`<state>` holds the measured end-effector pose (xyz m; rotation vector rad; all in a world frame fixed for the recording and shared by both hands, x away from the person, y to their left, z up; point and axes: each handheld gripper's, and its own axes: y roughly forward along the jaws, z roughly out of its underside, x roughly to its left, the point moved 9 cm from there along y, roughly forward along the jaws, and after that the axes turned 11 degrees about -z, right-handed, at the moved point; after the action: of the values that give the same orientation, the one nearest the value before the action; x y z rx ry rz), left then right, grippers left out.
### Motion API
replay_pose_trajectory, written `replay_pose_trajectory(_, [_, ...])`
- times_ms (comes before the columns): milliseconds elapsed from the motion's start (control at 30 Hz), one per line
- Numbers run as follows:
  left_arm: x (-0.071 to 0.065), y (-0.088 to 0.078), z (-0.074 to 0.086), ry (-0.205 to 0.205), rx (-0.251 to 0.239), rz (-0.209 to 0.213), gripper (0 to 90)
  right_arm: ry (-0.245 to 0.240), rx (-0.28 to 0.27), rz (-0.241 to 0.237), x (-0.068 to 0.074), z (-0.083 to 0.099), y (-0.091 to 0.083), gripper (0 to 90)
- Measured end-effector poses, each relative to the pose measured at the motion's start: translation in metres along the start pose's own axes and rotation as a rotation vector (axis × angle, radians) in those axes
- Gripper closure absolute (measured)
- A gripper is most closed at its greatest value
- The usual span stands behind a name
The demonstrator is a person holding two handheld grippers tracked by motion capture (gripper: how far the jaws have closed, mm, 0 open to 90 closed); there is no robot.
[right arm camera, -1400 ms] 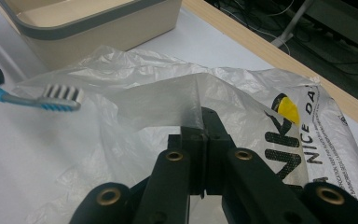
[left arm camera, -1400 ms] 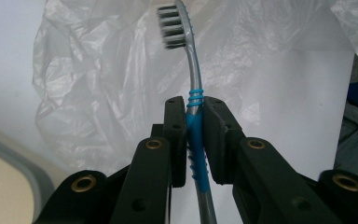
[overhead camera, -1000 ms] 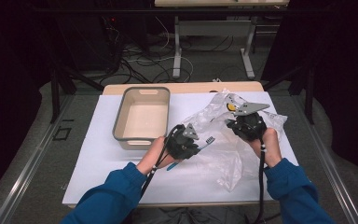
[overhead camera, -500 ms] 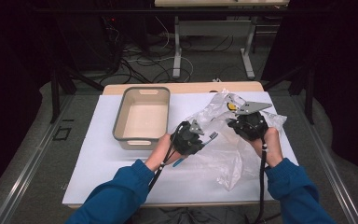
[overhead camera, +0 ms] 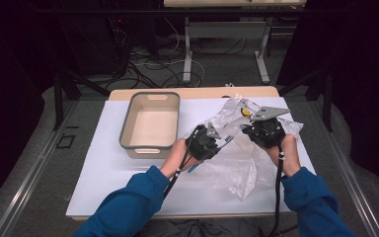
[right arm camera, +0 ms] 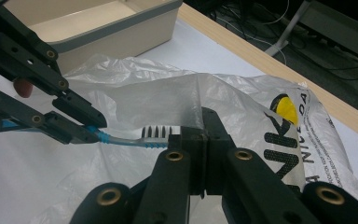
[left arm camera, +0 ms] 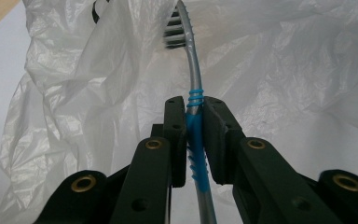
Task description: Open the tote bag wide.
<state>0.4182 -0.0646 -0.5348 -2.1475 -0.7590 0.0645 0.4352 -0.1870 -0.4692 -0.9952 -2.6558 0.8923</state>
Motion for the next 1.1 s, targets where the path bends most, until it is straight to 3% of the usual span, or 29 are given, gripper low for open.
replay_pose_trajectory(433, [0.004, 0.009, -0.01, -0.004, -0.017, -0.038, 80.2, -0.002, 0.0, -0.002, 0.0, 0.0, -0.001, 90.0])
replay_pose_trajectory(1100, [0.01, 0.023, -0.024, -0.049, -0.037, -0.101, 80.2, 0.006, 0.001, -0.004, -0.001, 0.001, -0.001, 90.0])
